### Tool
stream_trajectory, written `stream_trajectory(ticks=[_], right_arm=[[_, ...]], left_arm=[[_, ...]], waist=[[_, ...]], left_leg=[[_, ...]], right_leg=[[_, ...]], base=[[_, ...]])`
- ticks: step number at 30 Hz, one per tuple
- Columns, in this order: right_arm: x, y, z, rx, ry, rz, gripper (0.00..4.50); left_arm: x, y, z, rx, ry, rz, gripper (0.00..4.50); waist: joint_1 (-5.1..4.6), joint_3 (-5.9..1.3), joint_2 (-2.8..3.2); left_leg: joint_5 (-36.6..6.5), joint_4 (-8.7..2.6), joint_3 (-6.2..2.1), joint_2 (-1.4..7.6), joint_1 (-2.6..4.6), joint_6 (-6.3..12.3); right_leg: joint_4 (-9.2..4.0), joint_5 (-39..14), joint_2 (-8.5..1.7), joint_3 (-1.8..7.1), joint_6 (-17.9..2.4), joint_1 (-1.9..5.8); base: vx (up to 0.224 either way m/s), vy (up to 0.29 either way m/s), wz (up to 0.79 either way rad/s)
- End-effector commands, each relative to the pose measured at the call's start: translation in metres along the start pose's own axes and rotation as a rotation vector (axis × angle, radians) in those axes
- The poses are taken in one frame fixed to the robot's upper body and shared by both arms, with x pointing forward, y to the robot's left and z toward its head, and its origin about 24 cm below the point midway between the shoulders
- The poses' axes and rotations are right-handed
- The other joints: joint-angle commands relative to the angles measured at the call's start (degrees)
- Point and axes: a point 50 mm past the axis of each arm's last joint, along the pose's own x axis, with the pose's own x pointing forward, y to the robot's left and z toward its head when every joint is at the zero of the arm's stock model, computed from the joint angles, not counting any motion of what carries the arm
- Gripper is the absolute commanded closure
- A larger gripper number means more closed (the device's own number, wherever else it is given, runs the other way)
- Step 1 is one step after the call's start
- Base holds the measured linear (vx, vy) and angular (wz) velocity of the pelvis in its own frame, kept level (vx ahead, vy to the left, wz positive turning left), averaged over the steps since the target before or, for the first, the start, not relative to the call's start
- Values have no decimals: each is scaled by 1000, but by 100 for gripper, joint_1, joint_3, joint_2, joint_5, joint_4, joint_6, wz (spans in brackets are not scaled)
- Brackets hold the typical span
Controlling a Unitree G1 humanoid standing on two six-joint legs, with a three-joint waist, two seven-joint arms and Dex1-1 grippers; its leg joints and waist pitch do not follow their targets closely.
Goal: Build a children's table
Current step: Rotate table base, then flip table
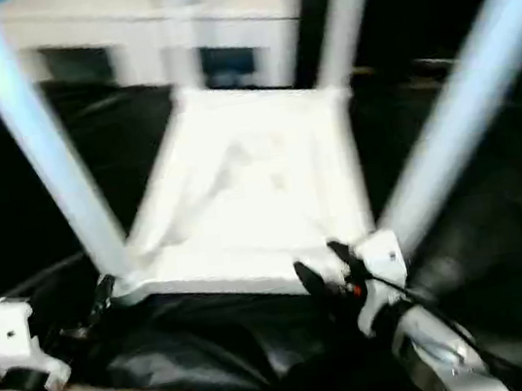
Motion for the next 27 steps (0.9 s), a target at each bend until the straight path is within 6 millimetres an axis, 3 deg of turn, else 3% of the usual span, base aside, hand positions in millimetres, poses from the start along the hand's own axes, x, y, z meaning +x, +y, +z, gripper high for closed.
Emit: stream_trajectory(ticks=[1,2,3,4,5,6,7,8,9,10,11,12,13,14,15,16,17,20,21,23,25,27], right_arm=[[0,-2,-2,-4,-13,0,100],[-1,-4,-7,1,-4,2,100],[-1,-5,-9,3,0,5,100],[-1,-5,-10,3,1,7,100],[0,-6,-12,2,2,14,100],[0,-7,-12,0,1,18,100],[1,-7,-12,-8,-1,26,100],[1,-7,-10,-19,-5,35,100],[1,-6,-8,-33,-11,41,100],[2,-6,-7,-42,-16,45,100],[2,-6,-5,-51,-19,47,100],[3,-6,-3,-59,-22,49,100],[6,-7,2,-83,-28,58,100],[7,-7,4,-90,-31,62,100],[10,-7,7,-86,-38,72,100],[12,-6,10,-75,-47,91,84],[15,-4,14,-63,-60,114,67],[17,-1,19,-57,-74,146,41],[18,1,21,-60,-76,157,30],[21,5,26,-64,-86,179,25],[24,9,31,-69,-94,204,4],[25,10,33,-71,-95,219,4]], left_arm=[[-1,2,6,56,-20,18,8],[-2,2,6,55,-22,33,8],[-2,1,6,54,-24,41,8],[-3,1,6,45,-27,50,8],[-4,1,5,-14,-36,77,8],[-4,2,4,-13,-30,93,8],[-4,4,2,1,-19,120,8],[-5,6,1,14,-11,142,8],[-5,9,0,23,-6,162,8],[-4,11,-1,23,-4,174,8],[-4,12,0,19,-11,185,8],[-2,14,0,18,-7,201,8],[4,17,3,-6,-14,230,8],[6,18,4,-10,-13,235,8],[10,19,4,-6,5,241,8],[14,20,7,-29,-18,233,2],[18,20,10,-44,-35,229,0],[22,21,12,-30,-40,230,0],[23,21,12,-32,-43,230,0],[28,17,14,-82,-64,176,0],[32,13,16,-111,-73,120,0],[33,11,16,-123,-78,94,0]], waist=[[-158,-116,181],[-230,-180,200],[-273,-148,302],[-332,-105,452],[-392,-54,494],[-392,-54,494],[-390,-81,444],[-411,-174,340],[-438,-246,221],[-355,-394,-2],[-105,-243,-44],[-105,-243,-44],[42,-220,-88],[59,-185,-89],[98,-161,-79],[112,-156,-68],[122,-114,-37],[160,-149,9],[170,-167,22],[165,-178,26],[169,-217,53],[162,-239,42]], left_leg=[[-2100,-913,-341,190,-124,204],[-2556,-956,-414,360,48,44],[-2780,-1091,-512,473,45,-174],[-2757,-1328,-710,857,32,-492],[-2569,-1539,-768,1227,-32,-502],[-2569,-1539,-768,1227,-32,-502],[-2612,-1416,-730,1248,56,149],[-2253,-1243,-695,1111,198,578],[-1836,-1086,-649,933,167,810],[-807,-571,-270,274,-249,958],[-440,-403,-113,41,-267,607],[-440,-403,-113,41,-267,607],[-215,-570,-169,152,-292,226],[-321,-611,-152,171,-267,125],[-580,-678,-139,211,-174,23],[-706,-711,-132,230,-135,-15],[-1129,-816,-159,282,-98,-95],[-1418,-896,-217,384,-46,-154],[-1337,-908,-217,417,-24,-131],[-1280,-934,-206,408,-52,-122],[-1093,-933,-211,416,-56,-157],[-816,-903,-184,407,-52,-121]], right_leg=[[-468,-3195,-19,-297,-481,96],[-324,-1548,-1,-526,-688,85],[-204,-985,17,-626,-817,153],[37,-335,-53,-889,-928,213],[312,-187,-163,-1131,-919,220],[312,-187,-163,-1131,-919,220],[438,-670,-302,-1267,-834,250],[259,-624,-469,-1149,-903,278],[89,-480,-574,-1052,-1013,376],[-258,359,-790,-860,-1448,725],[-605,-1039,-1044,-794,-896,602],[-605,-1039,-1044,-794,-896,602],[-601,-2883,-942,-770,-2,619],[-641,-3211,-861,-802,90,556],[-656,-3519,-775,-847,110,475],[-667,-3540,-736,-876,43,453],[-664,-3512,-680,-937,-166,450],[-558,-2754,-656,-921,-452,470],[-491,-2065,-645,-894,-640,476],[-416,-1462,-644,-871,-837,524],[-358,-914,-635,-870,-934,556],[-312,-330,-636,-862,-1018,576]], base=[[-23,149,-37],[0,66,-7],[7,147,-2],[-22,111,9],[-59,101,3],[-66,20,-1],[0,0,0],[4,-96,-4],[4,-96,-4],[-83,-128,-16],[-104,-125,-12],[-104,-125,-12],[-65,-104,-9],[0,0,0],[-64,-84,-6],[-55,-48,1],[-67,-40,-1],[0,0,0],[0,0,0],[0,0,0],[15,26,-3],[0,0,0]])
